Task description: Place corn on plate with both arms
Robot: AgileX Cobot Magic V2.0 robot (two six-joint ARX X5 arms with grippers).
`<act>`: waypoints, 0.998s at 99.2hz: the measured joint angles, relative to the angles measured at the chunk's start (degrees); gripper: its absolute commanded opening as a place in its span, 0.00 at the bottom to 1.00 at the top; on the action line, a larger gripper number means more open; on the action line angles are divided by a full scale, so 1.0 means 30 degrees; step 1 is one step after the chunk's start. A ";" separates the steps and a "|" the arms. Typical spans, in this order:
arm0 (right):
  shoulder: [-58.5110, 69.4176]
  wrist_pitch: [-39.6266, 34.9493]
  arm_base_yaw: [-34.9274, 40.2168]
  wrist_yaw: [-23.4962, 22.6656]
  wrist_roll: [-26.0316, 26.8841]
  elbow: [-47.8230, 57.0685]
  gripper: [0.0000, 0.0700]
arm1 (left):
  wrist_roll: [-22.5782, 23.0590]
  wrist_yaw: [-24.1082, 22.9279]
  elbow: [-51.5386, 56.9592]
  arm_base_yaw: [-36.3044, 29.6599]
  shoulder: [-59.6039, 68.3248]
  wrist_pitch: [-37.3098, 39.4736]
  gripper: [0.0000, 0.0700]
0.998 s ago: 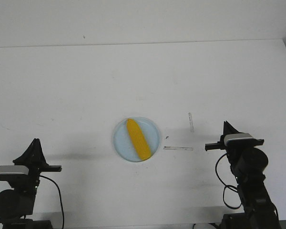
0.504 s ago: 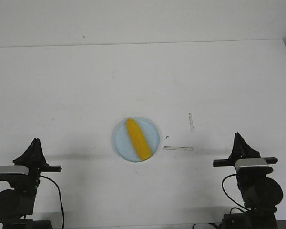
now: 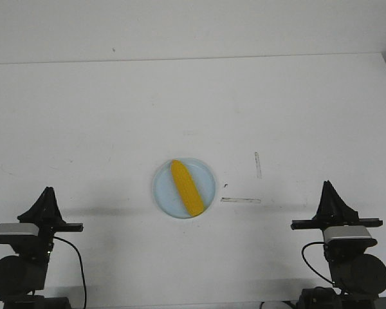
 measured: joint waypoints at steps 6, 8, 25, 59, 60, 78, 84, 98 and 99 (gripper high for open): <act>0.0000 0.0000 0.0000 0.0000 0.0000 0.0000 0.02 | 0.0000 0.0000 0.0000 0.0000 0.0000 0.0007 0.00; 0.0000 0.0000 0.0000 0.0000 0.0000 0.0000 0.02 | 0.0000 0.0000 0.0000 0.0000 0.0000 0.0000 0.00; 0.0000 0.0000 0.0000 0.0000 0.0000 0.0000 0.02 | 0.0000 0.0000 0.0000 0.0000 -0.0022 -0.0022 0.00; -0.0007 0.0000 0.0000 0.0000 0.0000 0.0000 0.02 | -0.0255 0.0000 -0.0736 0.0000 -0.1603 -0.0459 0.00; -0.0007 0.0000 0.0000 0.0000 0.0000 0.0000 0.02 | -0.0342 0.0000 -0.0831 0.0000 -0.1654 -0.0466 0.00; -0.0007 0.0000 0.0000 0.0000 0.0000 0.0000 0.02 | -0.1530 0.0000 -0.2412 0.0000 -0.2528 -0.0605 0.00; -0.0007 0.0000 0.0000 0.0000 0.0000 0.0000 0.02 | -0.1632 0.0000 -0.2907 0.0000 -0.2987 -0.0554 0.00; -0.0007 0.0000 0.0000 0.0000 0.0000 0.0000 0.02 | -0.1800 0.0000 -0.3934 0.0000 -0.3840 -0.0539 0.00; -0.0007 0.0000 0.0000 0.0000 0.0000 0.0000 0.02 | -0.1800 0.0000 -0.3993 0.0000 -0.3876 -0.0539 0.00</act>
